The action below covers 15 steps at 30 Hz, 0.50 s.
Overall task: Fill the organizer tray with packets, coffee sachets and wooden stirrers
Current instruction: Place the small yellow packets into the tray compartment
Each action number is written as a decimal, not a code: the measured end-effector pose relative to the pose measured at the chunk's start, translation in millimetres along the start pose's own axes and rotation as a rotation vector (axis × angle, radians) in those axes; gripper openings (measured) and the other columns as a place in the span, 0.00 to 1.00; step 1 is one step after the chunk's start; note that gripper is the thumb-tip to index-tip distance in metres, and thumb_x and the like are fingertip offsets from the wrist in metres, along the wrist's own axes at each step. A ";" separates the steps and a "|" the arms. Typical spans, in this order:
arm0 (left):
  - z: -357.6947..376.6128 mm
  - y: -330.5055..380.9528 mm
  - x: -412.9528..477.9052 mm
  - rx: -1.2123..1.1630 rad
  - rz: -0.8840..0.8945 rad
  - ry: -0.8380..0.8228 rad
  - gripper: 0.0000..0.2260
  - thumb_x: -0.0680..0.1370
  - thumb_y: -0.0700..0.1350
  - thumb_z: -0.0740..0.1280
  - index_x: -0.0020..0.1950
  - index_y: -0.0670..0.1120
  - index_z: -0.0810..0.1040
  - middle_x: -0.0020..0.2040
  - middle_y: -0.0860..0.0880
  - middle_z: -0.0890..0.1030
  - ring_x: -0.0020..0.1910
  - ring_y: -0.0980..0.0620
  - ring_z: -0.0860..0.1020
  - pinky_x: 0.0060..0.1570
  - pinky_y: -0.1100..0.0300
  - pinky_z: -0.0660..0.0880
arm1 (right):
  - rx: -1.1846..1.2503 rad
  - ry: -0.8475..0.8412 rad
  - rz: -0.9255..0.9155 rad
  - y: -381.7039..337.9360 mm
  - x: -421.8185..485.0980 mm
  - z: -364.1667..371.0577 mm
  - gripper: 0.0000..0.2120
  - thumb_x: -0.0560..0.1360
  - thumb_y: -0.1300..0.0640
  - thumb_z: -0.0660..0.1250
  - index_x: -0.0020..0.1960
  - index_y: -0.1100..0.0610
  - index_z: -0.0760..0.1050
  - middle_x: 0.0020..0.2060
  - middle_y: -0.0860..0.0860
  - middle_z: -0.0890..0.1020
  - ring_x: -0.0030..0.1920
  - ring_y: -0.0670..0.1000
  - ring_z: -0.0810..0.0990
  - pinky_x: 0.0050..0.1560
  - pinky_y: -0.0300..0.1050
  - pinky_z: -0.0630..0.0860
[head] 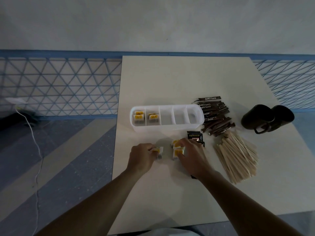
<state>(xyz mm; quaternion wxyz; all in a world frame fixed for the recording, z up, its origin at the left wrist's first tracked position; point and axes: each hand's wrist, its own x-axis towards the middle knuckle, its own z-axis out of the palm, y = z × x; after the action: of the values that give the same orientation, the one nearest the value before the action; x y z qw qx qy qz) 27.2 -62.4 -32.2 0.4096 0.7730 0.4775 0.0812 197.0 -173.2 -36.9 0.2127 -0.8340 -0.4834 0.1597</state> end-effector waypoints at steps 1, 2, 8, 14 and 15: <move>0.2 0.4 -0.3 0.000 -0.003 -0.002 0.08 0.77 0.46 0.70 0.53 0.47 0.85 0.47 0.48 0.85 0.47 0.48 0.81 0.46 0.58 0.77 | 0.007 -0.013 -0.008 -0.4 0.1 0.2 0.12 0.69 0.59 0.71 0.51 0.49 0.79 0.48 0.49 0.83 0.47 0.55 0.81 0.45 0.50 0.78; 0.4 0.6 -0.4 -0.001 -0.005 -0.003 0.08 0.77 0.46 0.70 0.53 0.47 0.85 0.46 0.48 0.85 0.46 0.48 0.81 0.44 0.59 0.76 | 0.003 -0.024 -0.011 -0.8 0.3 -0.2 0.10 0.70 0.58 0.71 0.50 0.50 0.81 0.48 0.50 0.83 0.47 0.55 0.81 0.45 0.50 0.78; -5.4 0.5 1.1 0.020 0.012 0.011 0.07 0.75 0.47 0.72 0.50 0.46 0.85 0.44 0.48 0.84 0.45 0.49 0.80 0.42 0.63 0.70 | -0.105 -0.077 -0.057 -9.5 2.7 -12.2 0.04 0.72 0.51 0.70 0.46 0.49 0.82 0.43 0.46 0.85 0.45 0.52 0.82 0.40 0.44 0.75; -30.9 8.6 12.2 0.053 0.097 -0.003 0.08 0.75 0.50 0.72 0.51 0.49 0.85 0.46 0.52 0.85 0.44 0.56 0.80 0.47 0.61 0.75 | -0.030 -0.149 -0.125 -36.3 18.7 -30.1 0.03 0.73 0.50 0.71 0.44 0.49 0.82 0.38 0.45 0.84 0.40 0.48 0.80 0.36 0.42 0.73; -36.7 10.7 14.5 0.056 0.110 0.000 0.08 0.75 0.51 0.72 0.50 0.49 0.85 0.45 0.53 0.85 0.42 0.58 0.79 0.46 0.62 0.76 | -0.005 -0.158 -0.141 -41.5 22.6 -33.2 0.03 0.73 0.51 0.72 0.44 0.49 0.83 0.38 0.45 0.84 0.40 0.48 0.80 0.38 0.44 0.76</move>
<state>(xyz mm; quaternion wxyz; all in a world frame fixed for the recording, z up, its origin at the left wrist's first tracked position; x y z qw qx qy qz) 23.2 -32.5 -4.5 0.3830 0.8092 0.4363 0.0901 192.9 -141.7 11.4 0.1826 -0.7832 -0.5566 0.2084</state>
